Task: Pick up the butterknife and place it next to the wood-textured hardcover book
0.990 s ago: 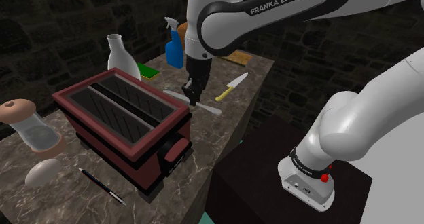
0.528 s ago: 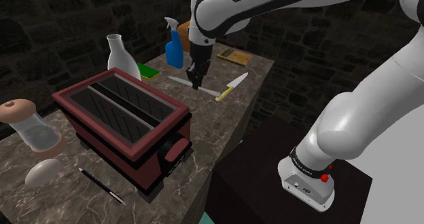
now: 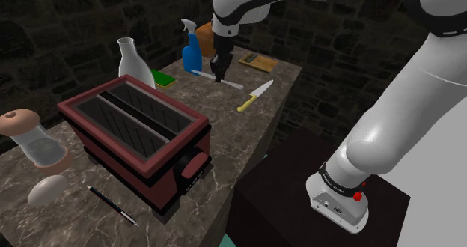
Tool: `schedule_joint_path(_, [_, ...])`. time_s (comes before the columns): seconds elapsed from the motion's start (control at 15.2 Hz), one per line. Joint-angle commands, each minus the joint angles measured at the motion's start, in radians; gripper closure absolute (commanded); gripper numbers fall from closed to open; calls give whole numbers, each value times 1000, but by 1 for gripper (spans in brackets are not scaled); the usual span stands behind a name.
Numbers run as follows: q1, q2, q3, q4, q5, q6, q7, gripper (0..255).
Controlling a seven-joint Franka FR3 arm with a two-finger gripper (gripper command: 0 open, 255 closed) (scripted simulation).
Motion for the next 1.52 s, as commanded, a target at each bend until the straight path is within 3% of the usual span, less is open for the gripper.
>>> schedule_joint_path(0.0, [-21,47,-22,55,-7,-12,-39,255])
schedule_joint_path(0.79, [-133,394,-101,537,-16,-168,-210,255])
schedule_joint_path(1.12, [-185,593,-117,849,-12,-288,-261,255])
schedule_joint_path(1.39, [-229,822,-121,1234,-9,-447,-286,255])
schedule_joint_path(1.45, [-229,817,-121,1212,-9,-430,-288,255])
